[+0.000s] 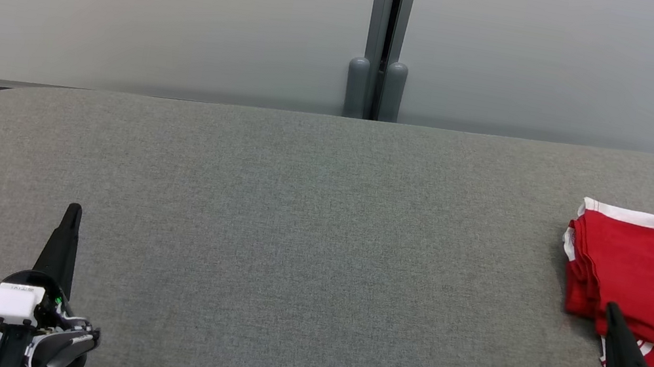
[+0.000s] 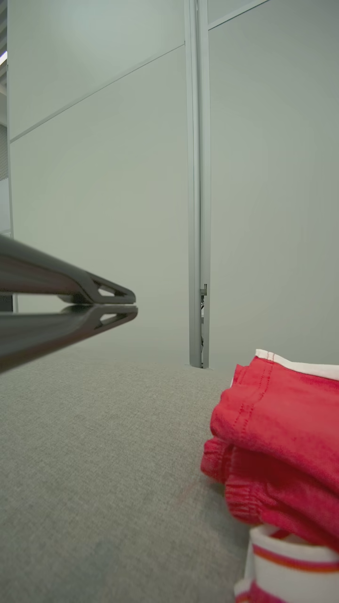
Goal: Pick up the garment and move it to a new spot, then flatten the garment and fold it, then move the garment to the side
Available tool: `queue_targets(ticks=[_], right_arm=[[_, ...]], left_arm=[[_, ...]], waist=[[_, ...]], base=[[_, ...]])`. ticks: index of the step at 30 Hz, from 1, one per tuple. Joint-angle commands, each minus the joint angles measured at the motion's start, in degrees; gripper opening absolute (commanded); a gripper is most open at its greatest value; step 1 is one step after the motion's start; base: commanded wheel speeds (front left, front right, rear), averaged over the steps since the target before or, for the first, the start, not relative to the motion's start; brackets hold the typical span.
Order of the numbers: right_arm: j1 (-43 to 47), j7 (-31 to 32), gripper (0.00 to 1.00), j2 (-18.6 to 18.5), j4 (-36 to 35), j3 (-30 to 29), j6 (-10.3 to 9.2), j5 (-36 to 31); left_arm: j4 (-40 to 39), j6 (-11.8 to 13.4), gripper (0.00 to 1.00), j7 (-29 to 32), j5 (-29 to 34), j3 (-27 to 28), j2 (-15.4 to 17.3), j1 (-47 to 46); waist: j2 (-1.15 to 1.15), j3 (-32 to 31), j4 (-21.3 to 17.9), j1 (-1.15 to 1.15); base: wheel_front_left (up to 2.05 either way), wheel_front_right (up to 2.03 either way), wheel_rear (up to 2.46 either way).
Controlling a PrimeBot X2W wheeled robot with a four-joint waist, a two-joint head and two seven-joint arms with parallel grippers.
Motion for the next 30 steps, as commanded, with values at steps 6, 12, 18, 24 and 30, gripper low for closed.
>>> queue_targets(ticks=[6,12,18,24,30], right_arm=[[-0.5,0.3,0.0,-0.1,-0.1,-0.2,0.02,-0.1],[-0.5,0.3,0.0,-0.1,-0.1,-0.2,0.02,-0.2],[-0.5,0.3,0.0,-0.1,-0.1,-0.2,0.02,-0.2],[-0.5,0.3,0.0,-0.1,-0.1,-0.2,0.02,-0.2],[-0.5,0.3,0.0,-0.1,-0.1,-0.3,0.02,-0.2]], left_arm=[[0.0,-0.3,0.0,0.2,-0.1,0.2,0.3,-0.8],[0.0,-0.3,0.0,0.2,-0.1,0.2,0.3,-0.8],[0.0,-0.3,0.0,0.2,-0.1,0.2,0.3,-0.8],[0.0,-0.3,0.0,0.2,-0.1,0.2,0.3,-0.8],[0.0,-0.3,0.0,0.2,-0.1,0.2,0.3,-0.8]], waist=[[0.0,0.0,0.0,0.0],[0.0,0.0,0.0,0.0],[0.0,0.0,0.0,0.0],[0.0,0.0,0.0,0.0],[0.0,0.0,0.0,0.0]], base=[[0.0,0.0,0.0],[0.0,0.0,0.0],[0.0,0.0,0.0],[0.0,0.0,0.0],[0.0,0.0,0.0]])
